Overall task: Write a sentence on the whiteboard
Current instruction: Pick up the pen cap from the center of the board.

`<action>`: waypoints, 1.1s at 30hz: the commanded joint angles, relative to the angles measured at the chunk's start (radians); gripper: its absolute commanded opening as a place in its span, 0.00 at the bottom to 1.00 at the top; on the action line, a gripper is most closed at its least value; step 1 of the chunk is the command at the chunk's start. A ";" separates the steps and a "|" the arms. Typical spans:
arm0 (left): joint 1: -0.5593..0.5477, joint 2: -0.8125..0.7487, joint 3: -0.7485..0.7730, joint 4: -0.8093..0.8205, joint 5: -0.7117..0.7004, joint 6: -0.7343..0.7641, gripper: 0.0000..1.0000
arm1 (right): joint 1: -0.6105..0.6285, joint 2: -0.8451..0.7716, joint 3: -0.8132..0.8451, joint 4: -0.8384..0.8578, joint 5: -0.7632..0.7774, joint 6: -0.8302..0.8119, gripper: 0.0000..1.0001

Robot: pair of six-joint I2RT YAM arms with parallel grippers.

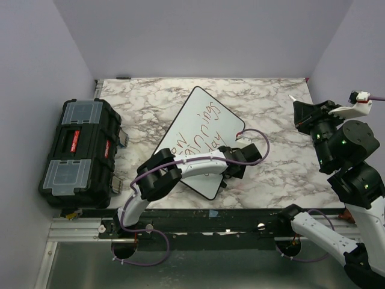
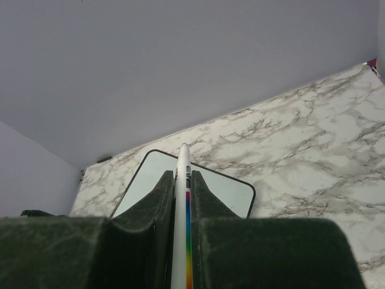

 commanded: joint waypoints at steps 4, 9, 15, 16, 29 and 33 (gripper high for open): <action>0.026 0.045 0.024 -0.052 -0.036 0.045 0.38 | 0.004 -0.003 -0.012 0.001 -0.022 -0.011 0.01; 0.028 0.069 0.041 -0.061 -0.018 0.024 0.33 | 0.005 -0.009 -0.020 0.002 -0.022 -0.010 0.01; 0.029 0.107 0.079 -0.063 0.008 0.008 0.15 | 0.005 -0.005 -0.012 -0.006 -0.024 -0.013 0.01; 0.029 0.107 0.076 -0.061 0.011 0.002 0.06 | 0.005 -0.005 -0.009 -0.009 -0.021 -0.014 0.01; -0.008 -0.113 -0.101 0.228 0.137 0.166 0.00 | 0.005 0.005 0.015 -0.053 -0.042 -0.039 0.01; -0.011 -0.157 -0.089 0.244 0.195 0.222 0.00 | 0.005 0.029 0.055 -0.072 -0.074 -0.048 0.01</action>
